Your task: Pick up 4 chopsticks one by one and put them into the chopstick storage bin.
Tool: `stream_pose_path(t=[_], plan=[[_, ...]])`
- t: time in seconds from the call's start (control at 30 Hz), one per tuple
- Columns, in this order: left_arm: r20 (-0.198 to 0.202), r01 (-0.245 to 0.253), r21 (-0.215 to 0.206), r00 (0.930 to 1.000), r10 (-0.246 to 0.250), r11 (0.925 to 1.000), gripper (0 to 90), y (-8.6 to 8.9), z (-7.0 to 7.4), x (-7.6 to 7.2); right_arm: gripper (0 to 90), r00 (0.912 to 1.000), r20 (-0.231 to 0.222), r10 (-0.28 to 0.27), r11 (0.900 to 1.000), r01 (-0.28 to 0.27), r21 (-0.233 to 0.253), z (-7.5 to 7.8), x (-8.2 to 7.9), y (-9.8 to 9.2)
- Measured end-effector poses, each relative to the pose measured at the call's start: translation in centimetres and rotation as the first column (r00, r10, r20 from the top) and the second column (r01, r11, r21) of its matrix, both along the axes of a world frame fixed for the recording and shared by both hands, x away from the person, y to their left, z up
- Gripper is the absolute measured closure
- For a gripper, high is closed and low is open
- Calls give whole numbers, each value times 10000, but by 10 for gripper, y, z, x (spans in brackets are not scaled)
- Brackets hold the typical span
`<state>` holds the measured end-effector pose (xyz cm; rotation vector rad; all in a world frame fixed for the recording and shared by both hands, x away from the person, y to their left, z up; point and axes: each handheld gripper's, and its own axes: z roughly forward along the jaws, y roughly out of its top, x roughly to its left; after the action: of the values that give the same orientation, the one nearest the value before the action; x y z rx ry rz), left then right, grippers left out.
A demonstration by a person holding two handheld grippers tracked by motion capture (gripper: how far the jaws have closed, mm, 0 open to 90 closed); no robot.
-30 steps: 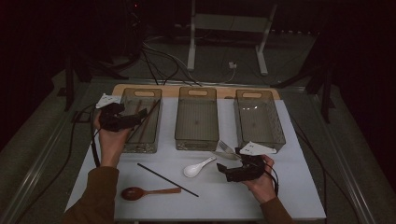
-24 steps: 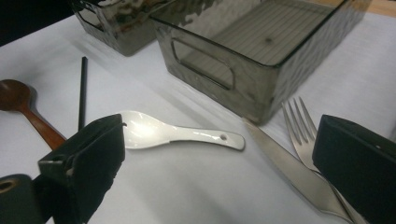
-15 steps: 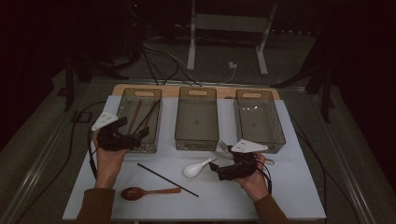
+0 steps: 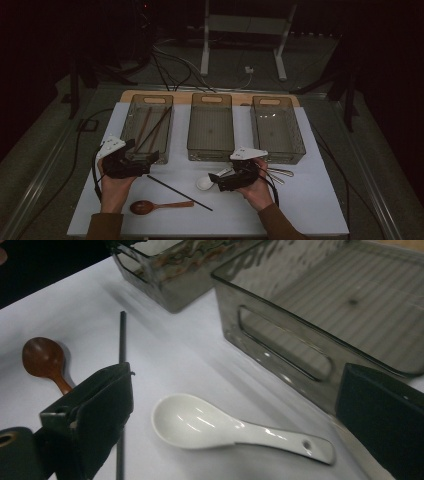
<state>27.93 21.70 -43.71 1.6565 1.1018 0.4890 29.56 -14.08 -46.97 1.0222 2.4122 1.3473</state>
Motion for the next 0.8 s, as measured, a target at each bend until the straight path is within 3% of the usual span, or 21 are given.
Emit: stream_pose_path(t=[0.4, 0.8], plan=[[-65, -147, 70, 9999, 147, 9999, 7, 6, -4, -7, 30, 9976, -335, 601, 9976, -612, -322, -10, 6, 37], [-24, -197, 65, 9998, 197, 9998, 7, 7, -2, -12, 55, 9904, -685, 1197, 9883, -1254, -869, -26, 2, 73]])
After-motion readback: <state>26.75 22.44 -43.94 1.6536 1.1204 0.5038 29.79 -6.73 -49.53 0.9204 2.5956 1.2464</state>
